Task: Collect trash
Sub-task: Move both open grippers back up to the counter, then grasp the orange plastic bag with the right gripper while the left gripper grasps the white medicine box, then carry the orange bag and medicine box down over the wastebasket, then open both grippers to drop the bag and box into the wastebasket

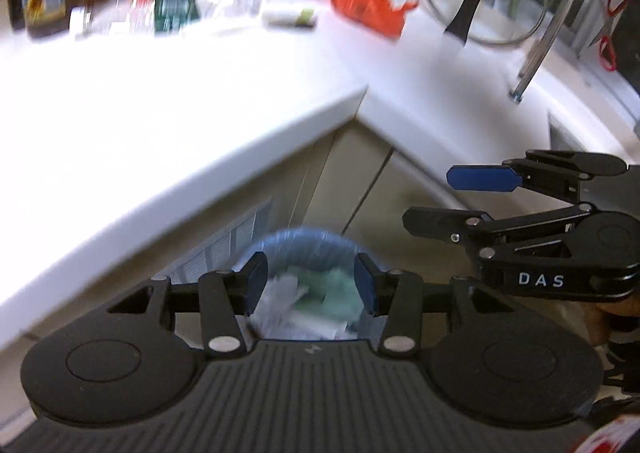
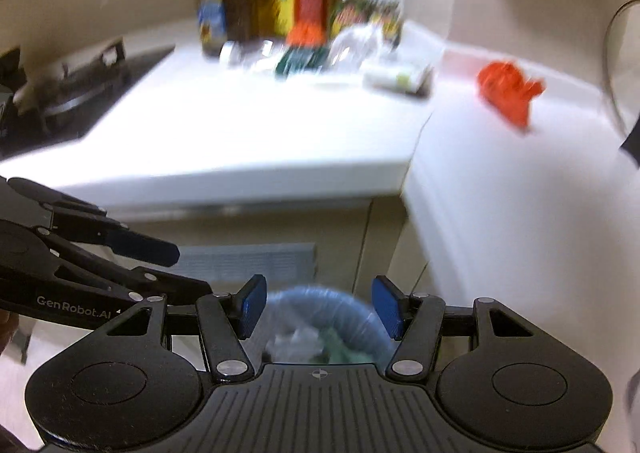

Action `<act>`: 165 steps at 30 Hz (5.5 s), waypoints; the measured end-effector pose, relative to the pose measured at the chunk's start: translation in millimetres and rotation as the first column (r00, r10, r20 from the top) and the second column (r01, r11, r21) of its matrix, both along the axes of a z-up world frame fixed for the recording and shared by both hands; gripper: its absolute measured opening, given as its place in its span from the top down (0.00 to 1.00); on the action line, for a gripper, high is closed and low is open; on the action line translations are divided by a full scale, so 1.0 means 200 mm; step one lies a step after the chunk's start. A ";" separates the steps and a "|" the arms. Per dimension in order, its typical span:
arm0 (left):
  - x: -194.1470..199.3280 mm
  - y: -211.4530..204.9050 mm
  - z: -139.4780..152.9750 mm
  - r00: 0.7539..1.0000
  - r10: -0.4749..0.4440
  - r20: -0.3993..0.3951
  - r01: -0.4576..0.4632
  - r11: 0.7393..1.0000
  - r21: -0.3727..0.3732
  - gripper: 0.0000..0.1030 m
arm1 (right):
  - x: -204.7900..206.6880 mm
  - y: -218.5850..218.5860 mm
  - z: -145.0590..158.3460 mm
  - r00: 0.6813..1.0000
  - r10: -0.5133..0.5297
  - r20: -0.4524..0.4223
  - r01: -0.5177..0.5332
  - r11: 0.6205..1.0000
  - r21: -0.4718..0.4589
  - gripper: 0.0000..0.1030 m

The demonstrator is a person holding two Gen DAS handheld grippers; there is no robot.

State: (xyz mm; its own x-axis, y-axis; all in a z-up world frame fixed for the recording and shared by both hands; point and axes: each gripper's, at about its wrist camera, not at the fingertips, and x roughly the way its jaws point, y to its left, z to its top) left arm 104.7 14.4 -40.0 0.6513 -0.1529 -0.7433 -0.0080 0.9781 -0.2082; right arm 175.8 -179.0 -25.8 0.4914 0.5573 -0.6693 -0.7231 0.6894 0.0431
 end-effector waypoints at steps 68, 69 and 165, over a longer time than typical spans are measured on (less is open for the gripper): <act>1.58 0.04 0.17 0.989 0.141 0.047 -0.147 0.968 0.201 0.29 | 1.63 -0.17 0.15 0.987 -0.152 -0.047 0.158 0.972 0.172 0.71; 1.56 0.03 0.18 0.989 0.137 0.053 -0.145 0.970 0.197 0.29 | 1.61 -0.18 0.16 0.987 -0.155 -0.047 0.161 0.971 0.174 0.71; 0.14 -0.11 -0.75 0.887 -0.058 -0.459 0.059 0.998 -0.012 0.29 | 0.10 0.07 -0.83 0.918 -0.008 -0.396 -0.124 0.944 -0.305 0.71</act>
